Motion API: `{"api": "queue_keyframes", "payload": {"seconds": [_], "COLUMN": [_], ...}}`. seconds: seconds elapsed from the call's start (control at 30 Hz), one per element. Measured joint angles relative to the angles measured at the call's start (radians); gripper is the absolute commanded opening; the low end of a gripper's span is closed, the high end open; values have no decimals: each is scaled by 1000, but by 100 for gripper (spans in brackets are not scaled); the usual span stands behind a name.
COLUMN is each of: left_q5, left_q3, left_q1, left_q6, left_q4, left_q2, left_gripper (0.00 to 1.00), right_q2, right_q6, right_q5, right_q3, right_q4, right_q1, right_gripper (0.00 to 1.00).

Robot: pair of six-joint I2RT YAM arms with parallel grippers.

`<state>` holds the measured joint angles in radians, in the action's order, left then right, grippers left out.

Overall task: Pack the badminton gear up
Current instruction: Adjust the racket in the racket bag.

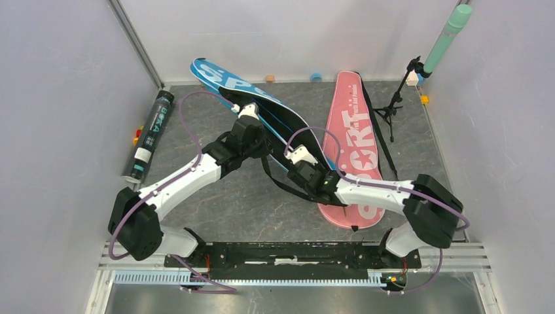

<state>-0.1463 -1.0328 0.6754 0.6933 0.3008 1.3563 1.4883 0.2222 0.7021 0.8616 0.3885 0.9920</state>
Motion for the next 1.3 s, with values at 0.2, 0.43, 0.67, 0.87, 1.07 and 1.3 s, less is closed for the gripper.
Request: {"api": "queue_keyframes", "payload": {"seconds": [0.2, 0.43, 0.67, 0.87, 1.07, 1.3], "left_q5": [50, 191, 337, 351, 361, 366], "left_q3": [6, 25, 26, 40, 179, 328], "left_q1": [-29, -62, -73, -74, -73, -74], "left_q6": [0, -1, -1, -1, -2, -5], "left_q4": [9, 94, 142, 138, 70, -8], "left_q2": [38, 39, 38, 18, -95, -229], "left_gripper": [2, 2, 2, 2, 2, 2], "right_q2": [115, 129, -16, -135, -160, 68], "right_q6": [-81, -205, -347, -429, -435, -550], "right_q5": [135, 91, -255, -446, -652, -909], "right_q3": [0, 45, 71, 70, 70, 173], "right_q4": [-80, -186, -291, -343, -388, -377], "right_q1": [-12, -79, -69, -76, -267, -470], "right_gripper": [50, 72, 88, 98, 98, 94]}}
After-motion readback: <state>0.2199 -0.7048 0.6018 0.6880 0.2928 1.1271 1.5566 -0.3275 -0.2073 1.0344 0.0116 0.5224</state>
